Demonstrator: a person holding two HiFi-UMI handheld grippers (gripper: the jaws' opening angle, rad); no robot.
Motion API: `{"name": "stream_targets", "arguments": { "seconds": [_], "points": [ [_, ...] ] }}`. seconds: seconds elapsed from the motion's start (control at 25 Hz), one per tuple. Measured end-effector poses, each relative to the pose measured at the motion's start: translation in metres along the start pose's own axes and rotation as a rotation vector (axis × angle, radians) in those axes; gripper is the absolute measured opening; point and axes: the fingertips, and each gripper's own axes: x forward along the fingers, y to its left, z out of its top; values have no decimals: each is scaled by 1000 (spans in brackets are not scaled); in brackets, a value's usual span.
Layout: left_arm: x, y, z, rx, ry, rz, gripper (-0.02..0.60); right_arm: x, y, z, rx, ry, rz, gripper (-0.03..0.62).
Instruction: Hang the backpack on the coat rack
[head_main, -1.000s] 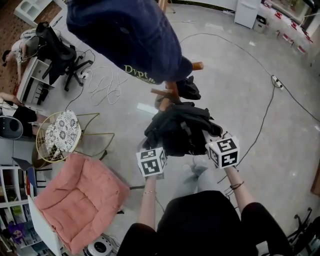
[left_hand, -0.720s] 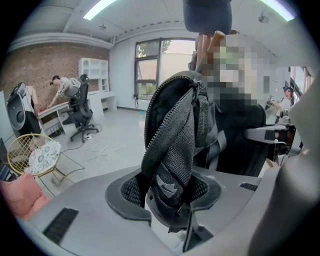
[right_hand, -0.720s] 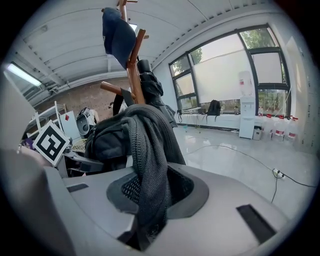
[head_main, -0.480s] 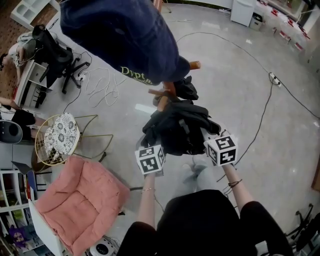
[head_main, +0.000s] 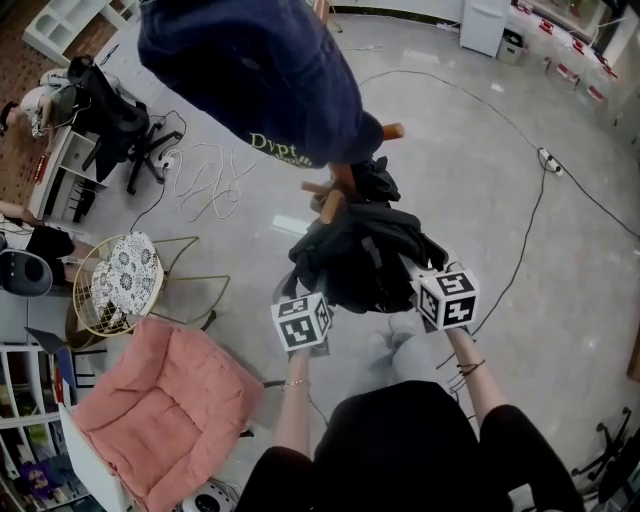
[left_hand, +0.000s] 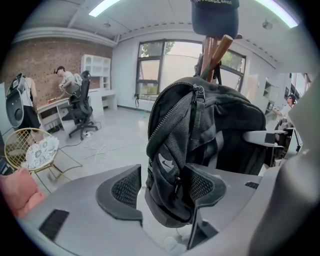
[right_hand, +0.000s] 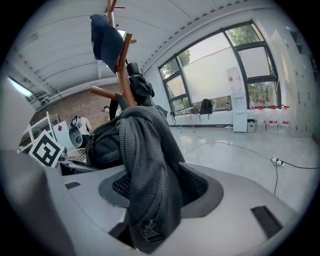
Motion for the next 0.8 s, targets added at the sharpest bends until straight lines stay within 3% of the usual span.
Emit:
{"name": "stream_targets", "arguments": {
  "seconds": [0.16,0.72,0.8],
  "points": [
    [-8,7,4,10,-34,23,259,-4,4,-2,-45,-24,-39,214],
    [-53,6,11,74,-125,34,265,-37,37,-2,-105,-91,10,219],
    [-61,6,18,84,-153,39,241,-44,38,4,-122,-107,-1,218]
  ]
}}
